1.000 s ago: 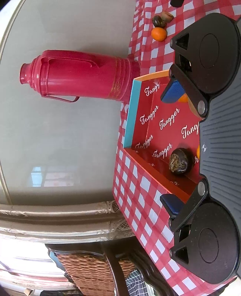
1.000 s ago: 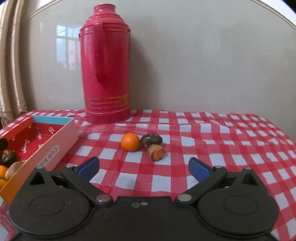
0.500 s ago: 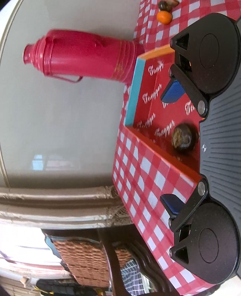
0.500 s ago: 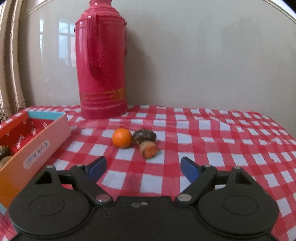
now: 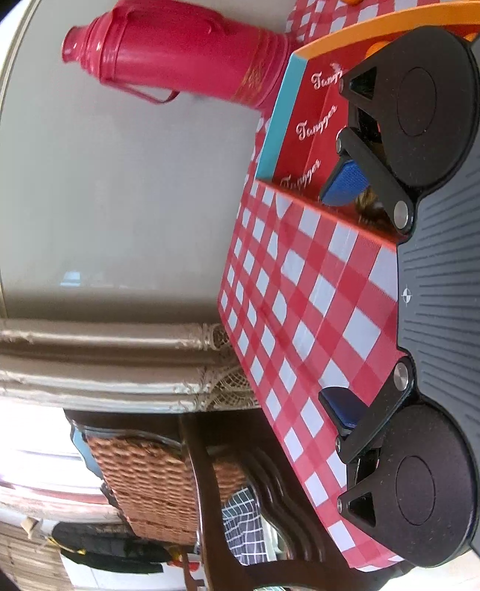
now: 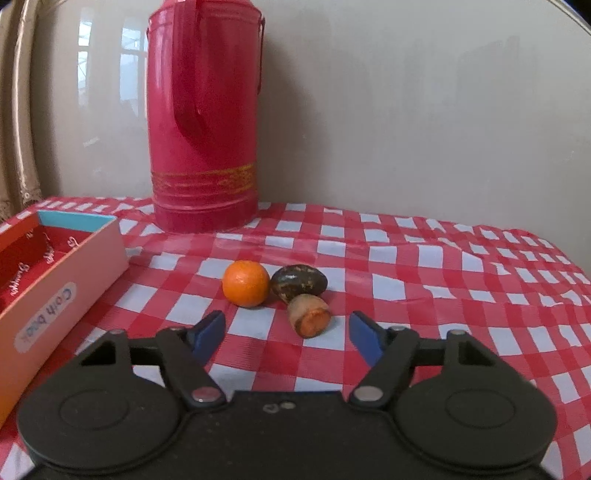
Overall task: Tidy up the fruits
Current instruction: 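Withdraw the left tool while the right tool approaches the small brown fruit, then close the right tool on the small brown fruit, then carry the small brown fruit into the box and open the right tool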
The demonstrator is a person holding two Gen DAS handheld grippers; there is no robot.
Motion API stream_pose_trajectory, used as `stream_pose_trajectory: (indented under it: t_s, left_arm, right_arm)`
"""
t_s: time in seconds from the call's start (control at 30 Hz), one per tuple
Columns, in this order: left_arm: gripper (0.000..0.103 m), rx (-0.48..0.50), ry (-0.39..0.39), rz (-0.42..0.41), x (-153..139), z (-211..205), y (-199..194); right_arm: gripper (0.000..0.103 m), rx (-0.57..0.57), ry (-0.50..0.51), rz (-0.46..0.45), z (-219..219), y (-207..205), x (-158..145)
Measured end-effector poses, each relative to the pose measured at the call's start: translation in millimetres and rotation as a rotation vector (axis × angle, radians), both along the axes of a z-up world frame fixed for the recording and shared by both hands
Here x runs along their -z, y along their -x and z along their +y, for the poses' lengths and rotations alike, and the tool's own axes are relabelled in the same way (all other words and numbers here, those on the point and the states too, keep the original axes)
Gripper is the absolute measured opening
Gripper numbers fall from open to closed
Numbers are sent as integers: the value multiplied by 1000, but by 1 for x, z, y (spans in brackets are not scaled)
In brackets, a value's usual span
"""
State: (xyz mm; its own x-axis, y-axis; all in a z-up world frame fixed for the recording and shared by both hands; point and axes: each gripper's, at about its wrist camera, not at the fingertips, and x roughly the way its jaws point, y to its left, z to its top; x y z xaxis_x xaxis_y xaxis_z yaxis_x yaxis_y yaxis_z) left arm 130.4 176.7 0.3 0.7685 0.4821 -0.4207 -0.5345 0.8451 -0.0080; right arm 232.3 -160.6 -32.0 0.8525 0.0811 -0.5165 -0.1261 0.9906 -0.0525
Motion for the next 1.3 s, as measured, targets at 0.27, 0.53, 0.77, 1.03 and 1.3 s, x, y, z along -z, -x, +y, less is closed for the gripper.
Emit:
stream_pose_trajectory:
  t_s: [0.27,0.53,0.77,1.03,1.3]
  left_arm:
    - [103,-47,37,-7,4,21,4]
    - [103,-76,34,7,8,33,7]
    - [103,-78,46,16,10,40,10]
    - [103,-64,52,19,8,38,17]
    - [103,-51,47,29,3,37,26]
  right_arm:
    - [47,28,-4,37,-11,-21,5]
    - [33,32,-14,87,-7,-36,10]
    - [23,52,-26,82,-7,-35,8]
    - [23,10,-18,43,11,-14,-10]
    - [23,-49,-22,10,33,0,-29]
